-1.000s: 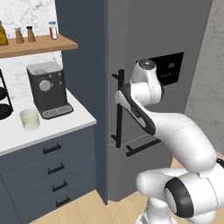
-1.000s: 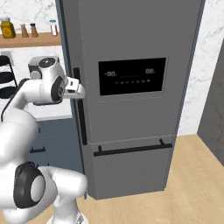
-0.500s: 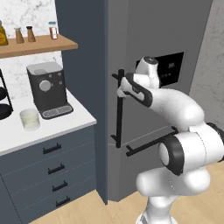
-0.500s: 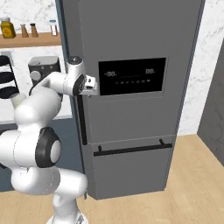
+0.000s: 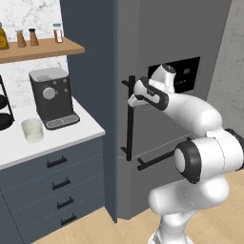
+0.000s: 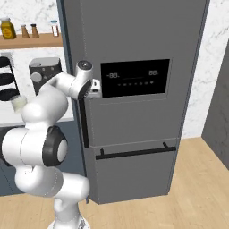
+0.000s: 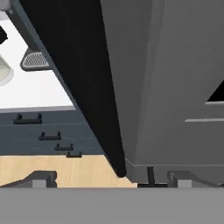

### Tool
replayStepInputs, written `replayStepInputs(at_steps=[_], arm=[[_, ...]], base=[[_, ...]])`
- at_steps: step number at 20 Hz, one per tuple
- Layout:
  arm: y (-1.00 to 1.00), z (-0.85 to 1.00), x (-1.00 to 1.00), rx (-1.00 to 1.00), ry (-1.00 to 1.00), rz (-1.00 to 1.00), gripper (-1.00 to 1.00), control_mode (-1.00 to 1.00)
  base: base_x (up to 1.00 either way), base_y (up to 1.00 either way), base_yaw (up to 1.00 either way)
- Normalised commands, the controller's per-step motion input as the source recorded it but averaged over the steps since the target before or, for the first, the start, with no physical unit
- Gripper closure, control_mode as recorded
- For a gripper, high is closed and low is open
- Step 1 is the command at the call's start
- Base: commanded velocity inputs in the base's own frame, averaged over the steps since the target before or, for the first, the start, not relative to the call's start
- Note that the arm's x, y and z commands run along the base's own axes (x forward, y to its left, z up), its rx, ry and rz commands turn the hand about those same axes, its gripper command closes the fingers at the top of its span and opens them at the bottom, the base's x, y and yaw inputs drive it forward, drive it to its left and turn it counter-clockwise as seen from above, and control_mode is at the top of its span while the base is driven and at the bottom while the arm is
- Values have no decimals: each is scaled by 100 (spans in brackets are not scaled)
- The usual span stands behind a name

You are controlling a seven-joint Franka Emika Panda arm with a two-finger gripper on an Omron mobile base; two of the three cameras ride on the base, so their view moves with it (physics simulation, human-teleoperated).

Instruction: Grab a lemon wedge from the fridge and one ice cube from the ice bowl, and put them in the glass of lemonade.

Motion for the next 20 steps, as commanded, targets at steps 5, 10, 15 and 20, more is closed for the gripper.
replayStepInputs(at_steps=[5,10,15,20], arm=[[30,-13,5,0,-6,0,-100,-100],[10,-29,28,0,-1,0,-100,-100],[0,-12,31,0,0,0,-100,-100],[0,-15,39,0,1,0,-100,-100]], base=[[0,0,0],[0,0,0],[0,0,0],[0,0,0]])
